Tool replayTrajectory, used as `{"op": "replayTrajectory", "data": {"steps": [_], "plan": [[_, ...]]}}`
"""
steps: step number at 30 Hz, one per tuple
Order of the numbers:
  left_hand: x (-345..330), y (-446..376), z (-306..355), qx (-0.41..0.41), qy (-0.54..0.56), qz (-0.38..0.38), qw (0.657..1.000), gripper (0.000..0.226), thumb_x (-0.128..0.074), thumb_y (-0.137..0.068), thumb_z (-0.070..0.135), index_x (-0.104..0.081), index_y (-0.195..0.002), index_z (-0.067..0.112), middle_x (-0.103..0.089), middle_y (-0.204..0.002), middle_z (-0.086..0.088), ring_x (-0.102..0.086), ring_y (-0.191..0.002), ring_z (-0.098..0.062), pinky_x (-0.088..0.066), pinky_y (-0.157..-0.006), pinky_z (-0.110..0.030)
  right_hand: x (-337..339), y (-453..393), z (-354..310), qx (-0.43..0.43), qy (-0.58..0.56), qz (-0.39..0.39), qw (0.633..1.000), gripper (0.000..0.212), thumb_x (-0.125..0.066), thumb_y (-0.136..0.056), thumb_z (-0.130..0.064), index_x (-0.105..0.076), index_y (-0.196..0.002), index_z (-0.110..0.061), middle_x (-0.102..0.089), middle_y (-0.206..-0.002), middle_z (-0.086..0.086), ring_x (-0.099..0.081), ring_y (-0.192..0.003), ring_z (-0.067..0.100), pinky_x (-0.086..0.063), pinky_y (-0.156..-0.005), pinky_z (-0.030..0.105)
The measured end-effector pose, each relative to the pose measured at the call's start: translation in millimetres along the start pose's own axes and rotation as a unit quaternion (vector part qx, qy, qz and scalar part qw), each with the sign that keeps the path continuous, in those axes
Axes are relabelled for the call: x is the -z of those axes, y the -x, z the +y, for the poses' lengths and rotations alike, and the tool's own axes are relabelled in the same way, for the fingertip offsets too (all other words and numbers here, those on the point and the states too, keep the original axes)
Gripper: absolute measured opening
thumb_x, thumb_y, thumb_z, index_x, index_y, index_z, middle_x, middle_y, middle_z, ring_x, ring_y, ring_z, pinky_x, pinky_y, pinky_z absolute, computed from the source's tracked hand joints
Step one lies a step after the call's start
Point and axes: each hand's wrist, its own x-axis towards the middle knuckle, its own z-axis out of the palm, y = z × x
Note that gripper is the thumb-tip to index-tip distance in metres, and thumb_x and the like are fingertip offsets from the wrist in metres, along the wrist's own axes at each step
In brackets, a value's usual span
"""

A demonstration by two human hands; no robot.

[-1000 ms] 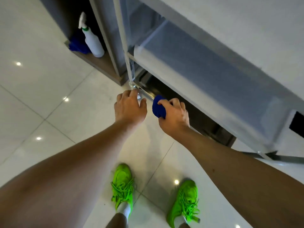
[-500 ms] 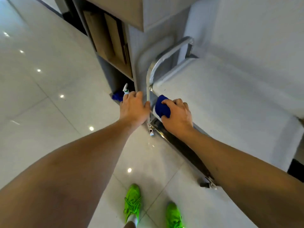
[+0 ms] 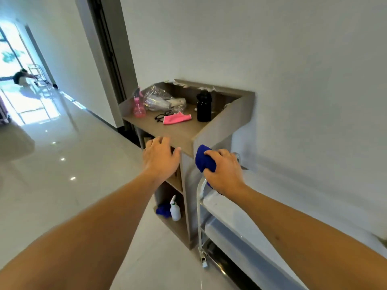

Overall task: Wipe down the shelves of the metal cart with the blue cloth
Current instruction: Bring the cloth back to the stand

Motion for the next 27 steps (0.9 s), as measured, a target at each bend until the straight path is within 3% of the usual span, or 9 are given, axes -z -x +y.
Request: {"op": "replayTrajectory", "data": {"steps": [14,23,27], "plan": [[53,-103,-57,-0.073,0.012,0.050,0.996,0.055,-0.049,-0.090,0.056,-0.048,-0.139,0.029,-0.055,-0.136,-0.002,-0.044,-0.128,-0.026,-0.043,-0.101,-0.049,-5,-88,-88,0.016,0.011,0.085,0.996,0.057,-0.068,-0.085,-0.035,-0.048,-0.138,-0.031,-0.054,-0.131,-0.003,-0.046,-0.116,0.016,-0.037,-0.086,0.025],[43,-150,-90,-0.097,0.046,0.039,0.993,0.056,-0.050,-0.094,0.052,-0.042,-0.144,0.026,-0.049,-0.143,-0.002,-0.039,-0.134,-0.025,-0.039,-0.107,-0.047,-38,-140,-111,0.007,0.036,0.079,0.996,0.057,-0.066,-0.087,-0.037,-0.047,-0.140,-0.031,-0.052,-0.133,-0.003,-0.044,-0.116,0.016,-0.038,-0.085,0.025],[32,-182,-103,-0.103,0.044,0.039,0.993,0.055,-0.051,-0.095,0.049,-0.042,-0.144,0.026,-0.050,-0.141,-0.001,-0.040,-0.132,-0.023,-0.041,-0.106,-0.044,-55,-177,-112,0.006,0.043,0.081,0.996,0.055,-0.063,-0.087,-0.038,-0.047,-0.139,-0.032,-0.053,-0.131,-0.002,-0.046,-0.114,0.017,-0.045,-0.091,0.031]]}}
